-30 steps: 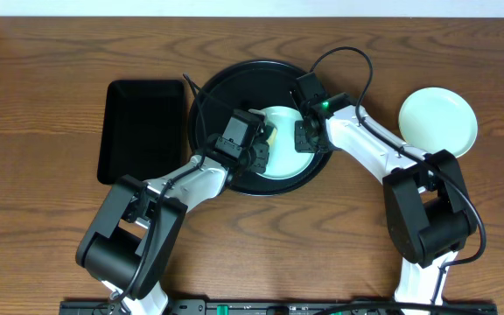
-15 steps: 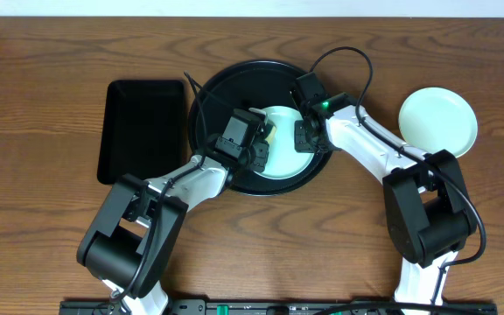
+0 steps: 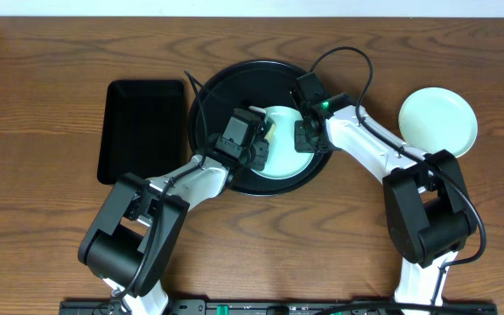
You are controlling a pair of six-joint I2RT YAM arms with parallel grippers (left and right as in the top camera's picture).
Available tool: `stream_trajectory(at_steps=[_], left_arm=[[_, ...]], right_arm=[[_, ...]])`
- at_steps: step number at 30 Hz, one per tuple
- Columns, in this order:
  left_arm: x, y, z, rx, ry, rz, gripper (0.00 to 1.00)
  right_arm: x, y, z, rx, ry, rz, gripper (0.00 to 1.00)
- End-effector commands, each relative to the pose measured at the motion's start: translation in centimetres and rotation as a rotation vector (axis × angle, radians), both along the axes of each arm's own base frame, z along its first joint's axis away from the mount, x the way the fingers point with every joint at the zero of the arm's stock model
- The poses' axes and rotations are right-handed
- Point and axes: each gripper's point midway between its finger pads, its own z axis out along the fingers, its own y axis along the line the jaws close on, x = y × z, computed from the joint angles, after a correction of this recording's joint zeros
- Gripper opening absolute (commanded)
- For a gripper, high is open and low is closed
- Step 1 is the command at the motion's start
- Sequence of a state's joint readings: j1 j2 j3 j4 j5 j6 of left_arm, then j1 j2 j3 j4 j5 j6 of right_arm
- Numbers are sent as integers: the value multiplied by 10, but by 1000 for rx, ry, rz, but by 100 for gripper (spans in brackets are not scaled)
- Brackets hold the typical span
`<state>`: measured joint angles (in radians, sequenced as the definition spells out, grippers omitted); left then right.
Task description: Clean dirty plates on tray and stack at the side
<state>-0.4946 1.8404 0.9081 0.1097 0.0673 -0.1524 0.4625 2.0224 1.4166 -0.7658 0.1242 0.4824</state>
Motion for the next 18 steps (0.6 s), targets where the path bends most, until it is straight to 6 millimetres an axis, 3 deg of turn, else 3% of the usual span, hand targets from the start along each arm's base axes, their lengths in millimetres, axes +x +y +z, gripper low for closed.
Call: stream_trajectory(at_steps=[1, 18], left_arm=[[1, 18, -15, 88, 2, 38, 8], [7, 15, -12, 73, -23, 39, 8]], right_arm=[[-6, 3, -5, -5, 17, 20, 1], [-6, 3, -5, -5, 16, 19, 1]])
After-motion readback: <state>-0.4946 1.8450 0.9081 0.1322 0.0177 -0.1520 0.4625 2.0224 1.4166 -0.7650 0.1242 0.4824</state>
